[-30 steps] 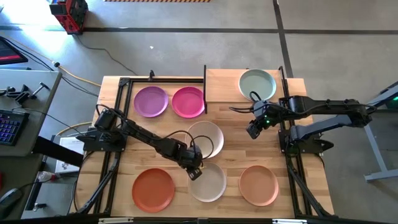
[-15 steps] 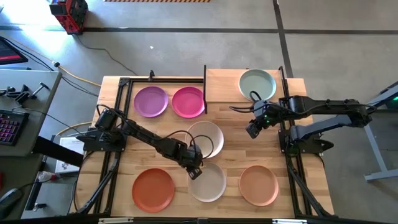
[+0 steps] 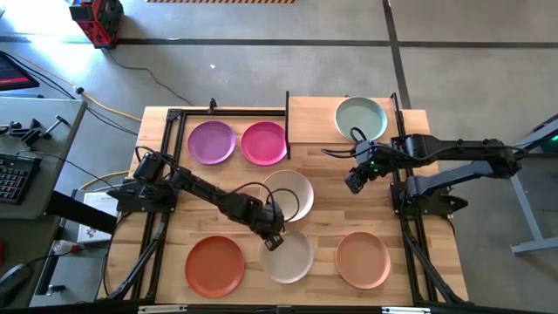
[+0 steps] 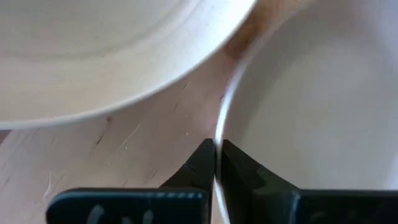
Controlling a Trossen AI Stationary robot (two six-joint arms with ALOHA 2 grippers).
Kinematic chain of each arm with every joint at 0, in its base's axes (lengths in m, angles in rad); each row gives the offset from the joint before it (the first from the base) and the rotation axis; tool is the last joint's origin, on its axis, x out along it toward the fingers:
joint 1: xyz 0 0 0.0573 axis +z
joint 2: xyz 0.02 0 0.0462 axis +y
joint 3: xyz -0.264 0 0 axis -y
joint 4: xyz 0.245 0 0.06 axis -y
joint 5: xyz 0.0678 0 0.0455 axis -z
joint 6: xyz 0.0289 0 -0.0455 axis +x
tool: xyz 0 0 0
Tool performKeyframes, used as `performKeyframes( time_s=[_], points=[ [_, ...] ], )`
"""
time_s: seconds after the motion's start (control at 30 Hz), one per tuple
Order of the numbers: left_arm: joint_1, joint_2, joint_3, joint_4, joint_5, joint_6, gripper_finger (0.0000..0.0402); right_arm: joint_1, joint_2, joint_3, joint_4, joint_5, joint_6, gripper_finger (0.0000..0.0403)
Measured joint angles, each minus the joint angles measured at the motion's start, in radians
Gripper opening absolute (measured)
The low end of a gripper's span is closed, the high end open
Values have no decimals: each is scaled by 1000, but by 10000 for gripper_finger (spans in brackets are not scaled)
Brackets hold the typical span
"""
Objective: Place and stack plates onto a shelf
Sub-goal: Stack the bottom white plate on top of the blue plate
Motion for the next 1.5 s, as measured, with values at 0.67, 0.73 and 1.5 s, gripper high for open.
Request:
performKeyframes(
  time_s=[0.67, 0.73, 1.5],
  points=[
    [42, -141, 4, -163, -98, 7, 1, 0, 0, 0, 167, -5, -36, 133],
    [54, -168, 4, -172, -128, 8, 1, 0, 0, 0, 207, -9, -52, 133],
    [328, -460, 40, -189, -392, 281, 1, -37, 0, 0, 767, 150, -559, 133]
  ],
)
